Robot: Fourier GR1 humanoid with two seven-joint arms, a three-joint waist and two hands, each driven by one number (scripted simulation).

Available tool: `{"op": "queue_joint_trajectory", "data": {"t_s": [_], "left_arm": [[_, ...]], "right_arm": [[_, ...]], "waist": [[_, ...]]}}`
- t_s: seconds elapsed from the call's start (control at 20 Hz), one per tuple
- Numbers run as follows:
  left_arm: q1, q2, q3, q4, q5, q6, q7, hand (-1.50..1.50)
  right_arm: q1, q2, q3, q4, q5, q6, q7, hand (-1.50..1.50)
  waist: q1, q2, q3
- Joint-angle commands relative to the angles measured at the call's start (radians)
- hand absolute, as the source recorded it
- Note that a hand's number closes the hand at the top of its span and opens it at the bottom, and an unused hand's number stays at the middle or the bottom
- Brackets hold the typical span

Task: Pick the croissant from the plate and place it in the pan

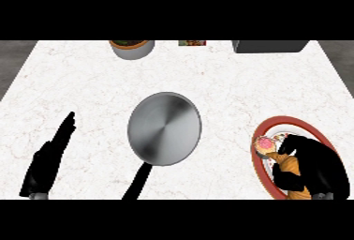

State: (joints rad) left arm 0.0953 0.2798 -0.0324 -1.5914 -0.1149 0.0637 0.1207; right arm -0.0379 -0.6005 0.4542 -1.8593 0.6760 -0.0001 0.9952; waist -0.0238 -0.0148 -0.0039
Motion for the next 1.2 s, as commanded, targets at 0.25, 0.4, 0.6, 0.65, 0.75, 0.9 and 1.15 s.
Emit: {"op": "queue_joint_trajectory", "data": {"t_s": [0.25, 0.4, 0.6, 0.65, 0.75, 0.9, 1.15], "left_arm": [[-0.018, -0.048, -0.048, -0.018, -0.052, 0.036, 0.036, 0.00], [-0.012, -0.017, -0.016, 0.004, -0.017, -0.019, -0.004, 0.00], [-0.061, -0.049, -0.037, 0.014, -0.044, 0.001, 0.015, 0.00], [0.005, -0.042, -0.027, 0.007, -0.040, -0.006, -0.028, 0.00], [-0.040, -0.040, -0.023, 0.051, -0.042, -0.017, -0.044, 0.00], [-0.064, -0.057, -0.044, -0.043, -0.065, 0.011, 0.073, 0.00], [-0.049, -0.048, -0.027, -0.026, -0.040, -0.024, 0.023, 0.00]], "right_arm": [[-0.135, 0.020, 0.100, -0.258, 0.372, -0.047, 0.027, 1.50], [-0.252, 0.171, 0.159, -0.211, 0.442, 0.017, 0.086, 1.50], [-0.438, 0.335, 0.103, -0.042, 0.347, 0.031, 0.036, 1.50], [-0.406, 0.354, 0.105, 0.005, 0.355, -0.012, 0.000, 1.50], [-0.543, 0.430, 0.061, 0.053, 0.307, 0.074, 0.037, 1.50], [-0.543, 0.513, 0.029, 0.292, 0.313, -0.111, -0.057, 1.50], [-0.677, 0.596, 0.006, 0.586, 0.225, -0.261, -0.132, 1.50]], "waist": [[0.023, 0.010, 0.003], [0.034, 0.014, 0.003], [0.043, 0.017, 0.003], [0.041, 0.016, 0.004], [0.040, 0.017, 0.003], [0.047, 0.020, 0.005], [0.059, 0.022, 0.004]]}}
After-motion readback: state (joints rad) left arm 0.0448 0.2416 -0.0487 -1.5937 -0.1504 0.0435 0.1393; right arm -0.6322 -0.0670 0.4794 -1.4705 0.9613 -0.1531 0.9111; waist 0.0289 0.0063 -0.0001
